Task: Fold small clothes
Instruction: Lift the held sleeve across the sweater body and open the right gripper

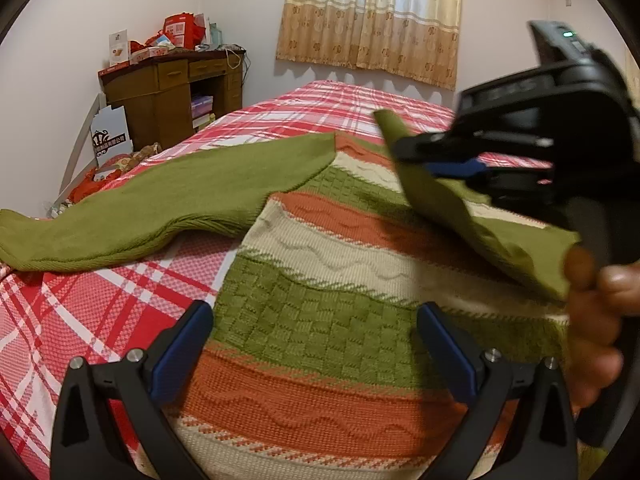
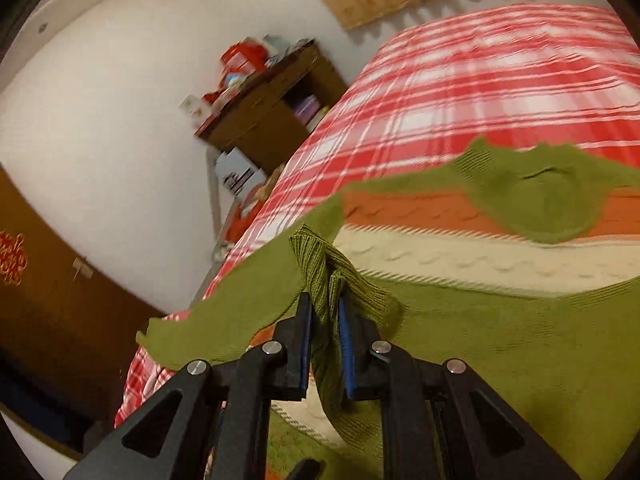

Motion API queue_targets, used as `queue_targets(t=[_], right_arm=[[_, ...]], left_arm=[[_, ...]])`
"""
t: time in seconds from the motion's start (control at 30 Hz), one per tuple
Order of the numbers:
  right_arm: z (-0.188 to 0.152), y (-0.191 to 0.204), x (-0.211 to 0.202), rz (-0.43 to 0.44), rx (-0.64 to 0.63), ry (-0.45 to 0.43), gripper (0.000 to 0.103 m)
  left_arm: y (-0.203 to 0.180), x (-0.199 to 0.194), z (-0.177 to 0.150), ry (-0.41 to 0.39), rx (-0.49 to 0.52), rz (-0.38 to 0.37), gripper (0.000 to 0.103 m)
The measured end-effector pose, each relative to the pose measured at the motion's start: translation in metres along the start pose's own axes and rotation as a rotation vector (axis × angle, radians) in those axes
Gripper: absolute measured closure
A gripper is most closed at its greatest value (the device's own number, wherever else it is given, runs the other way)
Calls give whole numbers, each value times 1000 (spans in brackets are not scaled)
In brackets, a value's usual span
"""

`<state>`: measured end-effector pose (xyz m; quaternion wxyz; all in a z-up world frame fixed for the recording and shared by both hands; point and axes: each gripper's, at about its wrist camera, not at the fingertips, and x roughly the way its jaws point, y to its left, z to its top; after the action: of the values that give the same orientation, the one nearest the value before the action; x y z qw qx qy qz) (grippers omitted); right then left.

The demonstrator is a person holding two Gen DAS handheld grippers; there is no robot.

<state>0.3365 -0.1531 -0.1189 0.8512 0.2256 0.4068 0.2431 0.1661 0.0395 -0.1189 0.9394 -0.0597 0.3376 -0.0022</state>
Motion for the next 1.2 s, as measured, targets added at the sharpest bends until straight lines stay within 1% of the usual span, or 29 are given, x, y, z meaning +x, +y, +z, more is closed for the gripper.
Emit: queue_targets(t=[0.1,0.13,0.27,0.33,0.4,0.47,0.5,0.57,0.63,0.67,0.73,0.77,0.87,0.97,1.03,1.07,1.1,1.2], right_arm=[[0,-3,20,58,-3,25,90],[-1,-3,24,55,-4,33,87],[-6,-6,29,91,7,82,86],[-8,-5,27,128,13,103,84],[-9,2,15,155,-19,85,83],[-9,5,0,172,-30,63,83],[-9,4,-13,159,-25,34,83],[-10,-3,-37,84,-13,-19,83],[-18,-15,-64,-14,-17,-55,83],[-27,-21,-80,-88,-38,-68,83],[-44,-31,-104,-205,-70,-80,83],[-51,-39,-115,-237,-70,-84,83],[-72,-76,-152,-343,-9,-96,83],[-92,-120,-182,-446,92,-100,83],[-105,-141,-207,-367,164,-157,84],[-109,-147,-212,-362,192,-159,84],[-113,-151,-216,-403,216,-148,84],[-112,-140,-225,-420,199,-175,83]], left_arm=[[0,1,0,-1,-2,12,0],[1,2,0,6,-8,19,0],[2,1,0,0,-11,16,0],[1,0,0,-2,-10,15,0],[3,-1,0,-5,-13,6,0],[1,0,1,1,-2,22,0],[0,0,0,1,-1,24,0],[0,0,0,3,-1,25,0],[0,0,0,5,3,30,0],[-1,0,0,6,4,32,0],[0,0,0,6,5,34,0],[0,0,0,7,6,35,0],[0,1,0,10,9,41,0],[-3,2,0,19,16,53,0],[-4,3,1,23,20,60,0],[-4,3,0,24,22,63,0],[-4,3,-1,25,24,66,0],[-6,4,-1,28,30,76,0]])
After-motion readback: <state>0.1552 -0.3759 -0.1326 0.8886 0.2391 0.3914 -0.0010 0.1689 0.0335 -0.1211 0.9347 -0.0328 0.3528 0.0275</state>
